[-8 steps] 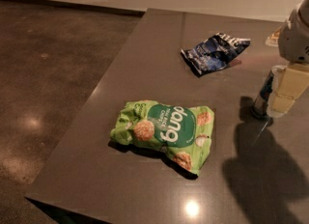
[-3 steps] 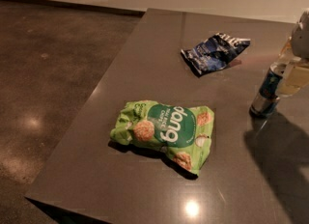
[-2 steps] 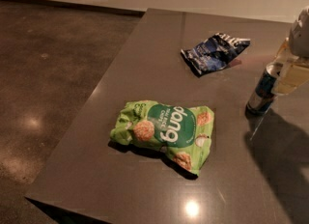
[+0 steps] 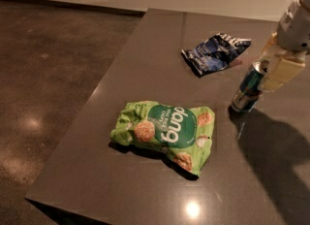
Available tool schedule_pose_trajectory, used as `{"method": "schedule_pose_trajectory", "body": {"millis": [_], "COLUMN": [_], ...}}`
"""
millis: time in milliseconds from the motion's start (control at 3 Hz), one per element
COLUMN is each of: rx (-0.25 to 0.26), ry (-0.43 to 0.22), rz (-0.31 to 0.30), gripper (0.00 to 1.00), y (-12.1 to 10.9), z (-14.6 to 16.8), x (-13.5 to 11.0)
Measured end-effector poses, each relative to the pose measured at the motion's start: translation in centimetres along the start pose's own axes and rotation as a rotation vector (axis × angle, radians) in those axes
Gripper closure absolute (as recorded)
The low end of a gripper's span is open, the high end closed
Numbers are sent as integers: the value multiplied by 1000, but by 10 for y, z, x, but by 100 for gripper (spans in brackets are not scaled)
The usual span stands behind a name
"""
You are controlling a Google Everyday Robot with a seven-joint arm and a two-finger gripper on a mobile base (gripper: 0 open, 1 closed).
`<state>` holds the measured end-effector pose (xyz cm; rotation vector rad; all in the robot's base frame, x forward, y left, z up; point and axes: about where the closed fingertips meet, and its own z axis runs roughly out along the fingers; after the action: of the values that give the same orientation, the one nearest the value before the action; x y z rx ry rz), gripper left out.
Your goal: Move redbull can near green rice chip bag
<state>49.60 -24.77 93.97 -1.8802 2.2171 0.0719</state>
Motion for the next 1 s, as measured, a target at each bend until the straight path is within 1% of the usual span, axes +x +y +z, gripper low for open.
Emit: {"method": "schedule_pose_trajectory", "body": {"millis": [667,1000], "rx": [-68,-85], "ry": [-97,-112], "rz": [-108,-166], "gripper": [100,100], "y": [8,14], "z": [13,22], "x": [-65,-92]}}
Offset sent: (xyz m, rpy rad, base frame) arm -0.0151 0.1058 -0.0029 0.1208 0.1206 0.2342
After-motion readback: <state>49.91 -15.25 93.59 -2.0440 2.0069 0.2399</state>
